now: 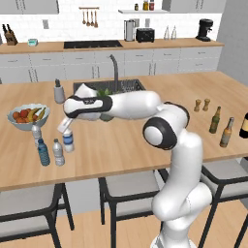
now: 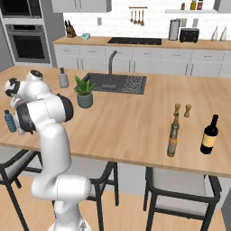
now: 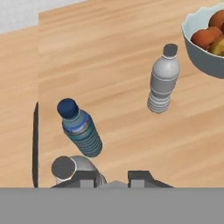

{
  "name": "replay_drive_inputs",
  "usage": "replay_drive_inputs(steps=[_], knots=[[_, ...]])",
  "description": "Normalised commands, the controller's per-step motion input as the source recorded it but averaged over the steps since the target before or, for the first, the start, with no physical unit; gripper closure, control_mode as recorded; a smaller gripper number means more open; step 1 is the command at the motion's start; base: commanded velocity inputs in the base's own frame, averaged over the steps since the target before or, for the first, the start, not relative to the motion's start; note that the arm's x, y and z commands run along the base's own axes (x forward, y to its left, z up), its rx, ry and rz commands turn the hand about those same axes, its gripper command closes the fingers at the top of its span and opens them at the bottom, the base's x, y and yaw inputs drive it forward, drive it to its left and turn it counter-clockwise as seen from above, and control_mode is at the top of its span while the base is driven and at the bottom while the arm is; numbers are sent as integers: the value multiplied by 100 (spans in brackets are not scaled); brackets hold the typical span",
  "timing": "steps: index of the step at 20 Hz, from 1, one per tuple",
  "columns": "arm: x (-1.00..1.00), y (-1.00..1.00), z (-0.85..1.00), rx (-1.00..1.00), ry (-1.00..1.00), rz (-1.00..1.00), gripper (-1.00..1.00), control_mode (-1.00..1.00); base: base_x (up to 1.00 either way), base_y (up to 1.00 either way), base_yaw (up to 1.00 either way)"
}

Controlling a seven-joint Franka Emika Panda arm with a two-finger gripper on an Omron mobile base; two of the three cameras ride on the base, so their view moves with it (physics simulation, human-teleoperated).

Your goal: Move the plastic bottles in the middle to the plastics group, and the glass bottles in the middle to the glass group.

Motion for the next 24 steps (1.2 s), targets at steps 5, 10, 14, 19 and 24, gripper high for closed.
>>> replay_drive_inputs(steps=[5,10,14,19,24], knots=[[15,23,0,0,0,10,100,-100,0,0,0],[6,17,-2,0,-7,8,100,-100,0,0,0],[3,12,-20,0,-15,6,100,-100,0,0,0],[3,17,-19,0,-4,5,100,-100,0,0,0],[10,6,-8,0,0,3,100,-100,0,0,0]])
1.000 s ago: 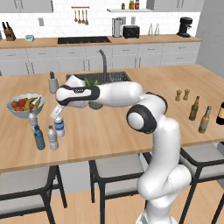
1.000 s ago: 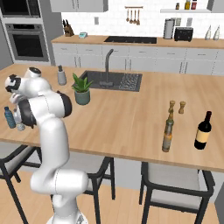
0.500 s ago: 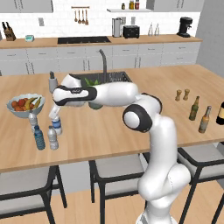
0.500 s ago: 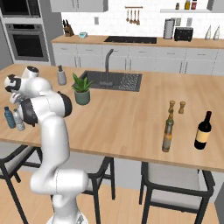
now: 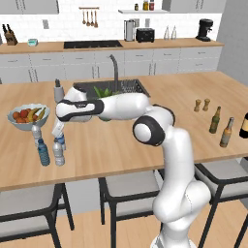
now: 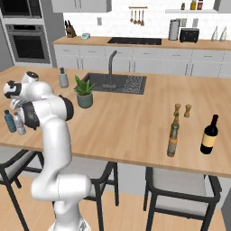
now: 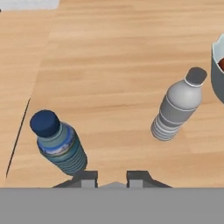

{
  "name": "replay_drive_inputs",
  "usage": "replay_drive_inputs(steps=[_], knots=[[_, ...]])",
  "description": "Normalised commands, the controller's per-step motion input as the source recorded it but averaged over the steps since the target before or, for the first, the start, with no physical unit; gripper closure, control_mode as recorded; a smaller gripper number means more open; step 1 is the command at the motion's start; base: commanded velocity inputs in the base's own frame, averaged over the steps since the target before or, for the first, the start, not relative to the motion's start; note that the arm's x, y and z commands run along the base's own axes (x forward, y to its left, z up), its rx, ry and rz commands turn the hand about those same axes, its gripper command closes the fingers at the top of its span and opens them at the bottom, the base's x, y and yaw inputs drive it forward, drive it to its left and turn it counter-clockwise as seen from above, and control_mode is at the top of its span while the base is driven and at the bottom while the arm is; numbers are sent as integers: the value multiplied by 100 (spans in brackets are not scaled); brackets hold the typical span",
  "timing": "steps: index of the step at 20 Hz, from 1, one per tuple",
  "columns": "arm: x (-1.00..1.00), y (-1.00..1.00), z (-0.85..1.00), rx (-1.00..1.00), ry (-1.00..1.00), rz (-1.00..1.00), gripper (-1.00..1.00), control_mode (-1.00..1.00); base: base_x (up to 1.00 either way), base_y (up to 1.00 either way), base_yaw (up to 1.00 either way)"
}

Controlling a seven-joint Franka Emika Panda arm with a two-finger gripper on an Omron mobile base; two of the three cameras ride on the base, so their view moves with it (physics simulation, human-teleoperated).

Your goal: Move the plastic bottles in the middle to the plastics group, and the glass bottles in the middle to the glass group.

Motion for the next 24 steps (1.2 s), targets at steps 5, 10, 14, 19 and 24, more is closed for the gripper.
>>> replay_drive_inputs(steps=[5,10,14,19,24], knots=[[18,0,-1,1,0,0,100,-100,0,0,0],[10,0,-3,0,0,0,100,-100,0,0,0],[1,0,-14,0,0,0,100,-100,0,0,0],[2,0,-9,0,0,0,-100,-100,0,0,0],[0,0,0,0,0,0,-100,-100,0,0,0]])
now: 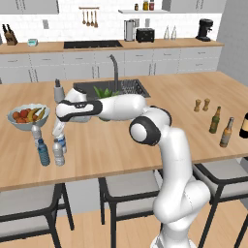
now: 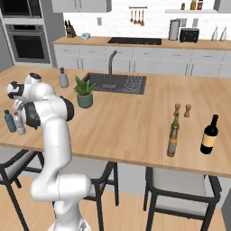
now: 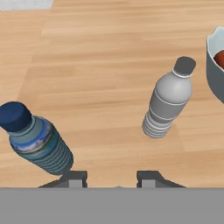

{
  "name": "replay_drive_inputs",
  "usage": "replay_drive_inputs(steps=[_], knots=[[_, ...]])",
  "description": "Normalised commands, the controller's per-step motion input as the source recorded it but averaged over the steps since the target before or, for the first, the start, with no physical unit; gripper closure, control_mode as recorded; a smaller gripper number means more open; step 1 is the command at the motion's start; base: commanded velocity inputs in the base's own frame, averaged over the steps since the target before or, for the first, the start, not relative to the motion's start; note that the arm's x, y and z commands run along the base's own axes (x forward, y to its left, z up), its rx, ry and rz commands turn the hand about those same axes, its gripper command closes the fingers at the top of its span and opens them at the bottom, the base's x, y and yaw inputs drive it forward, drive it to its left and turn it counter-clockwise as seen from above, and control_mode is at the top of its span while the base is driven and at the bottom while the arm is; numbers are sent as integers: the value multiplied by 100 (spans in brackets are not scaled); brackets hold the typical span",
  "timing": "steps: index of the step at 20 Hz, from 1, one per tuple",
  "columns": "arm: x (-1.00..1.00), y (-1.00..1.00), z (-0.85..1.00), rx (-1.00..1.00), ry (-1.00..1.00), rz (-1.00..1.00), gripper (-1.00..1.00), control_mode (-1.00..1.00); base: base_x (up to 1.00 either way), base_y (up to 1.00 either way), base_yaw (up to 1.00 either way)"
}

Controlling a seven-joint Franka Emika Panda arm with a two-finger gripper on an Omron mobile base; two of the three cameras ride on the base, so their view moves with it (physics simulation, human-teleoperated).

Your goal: Move the plastic bottles in the middle to the plastics group, and the glass bottles in the middle to the glass group.

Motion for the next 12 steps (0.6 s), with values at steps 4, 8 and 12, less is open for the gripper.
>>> replay_drive_inputs(steps=[4,8,12], knots=[[0,0,0,0,0,0,-100,-100,0,0,0],[-8,0,15,0,-4,0,-100,-100,0,0,0],[-33,-30,49,0,-6,-6,-100,-100,0,0,0]])
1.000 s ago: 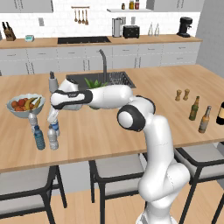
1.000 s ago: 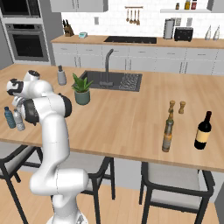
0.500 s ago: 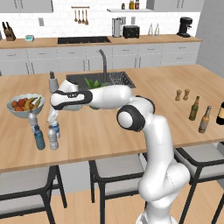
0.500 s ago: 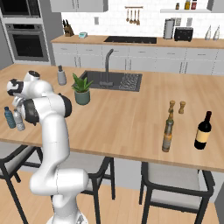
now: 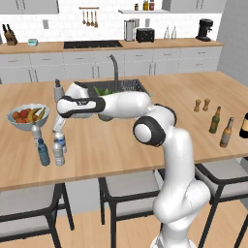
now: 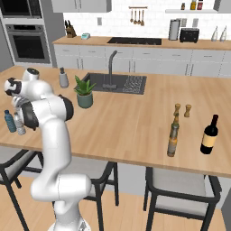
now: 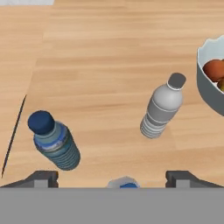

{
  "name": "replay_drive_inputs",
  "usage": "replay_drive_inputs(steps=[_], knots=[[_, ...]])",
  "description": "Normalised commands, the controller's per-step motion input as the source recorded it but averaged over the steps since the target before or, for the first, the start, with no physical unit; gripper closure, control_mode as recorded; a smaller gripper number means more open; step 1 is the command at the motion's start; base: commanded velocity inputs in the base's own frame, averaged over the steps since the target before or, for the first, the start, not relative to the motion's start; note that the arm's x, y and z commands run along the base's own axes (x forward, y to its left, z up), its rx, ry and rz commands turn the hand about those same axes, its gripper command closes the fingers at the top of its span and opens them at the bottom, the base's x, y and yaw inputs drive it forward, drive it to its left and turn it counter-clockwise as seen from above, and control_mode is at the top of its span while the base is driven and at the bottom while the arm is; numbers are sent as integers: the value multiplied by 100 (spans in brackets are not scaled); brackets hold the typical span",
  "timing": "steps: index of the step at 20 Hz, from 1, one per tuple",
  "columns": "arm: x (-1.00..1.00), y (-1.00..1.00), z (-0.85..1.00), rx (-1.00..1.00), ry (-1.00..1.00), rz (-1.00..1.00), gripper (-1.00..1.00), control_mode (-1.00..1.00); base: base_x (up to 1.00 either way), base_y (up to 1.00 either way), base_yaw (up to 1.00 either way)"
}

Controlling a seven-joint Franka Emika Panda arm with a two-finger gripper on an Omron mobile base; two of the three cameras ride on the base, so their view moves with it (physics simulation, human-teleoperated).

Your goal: Move the plastic bottles in the middle to the plastics group, and the glass bottles in the middle to the glass group.

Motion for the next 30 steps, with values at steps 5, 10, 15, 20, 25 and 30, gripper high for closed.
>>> replay_drive_inputs(steps=[5,10,15,20,25,30], knots=[[-38,-92,30,5,-4,-14,-100,-100,0,0,0],[-47,-100,13,6,-10,-18,-100,-100,0,0,0],[-37,-100,11,4,-7,-22,-100,-100,0,0,0],[-13,-99,7,0,-2,-31,-100,-100,0,0,0],[-9,-100,18,1,0,-35,-100,-100,0,0,0],[-15,-98,50,4,1,-35,-100,-100,0,0,0]])
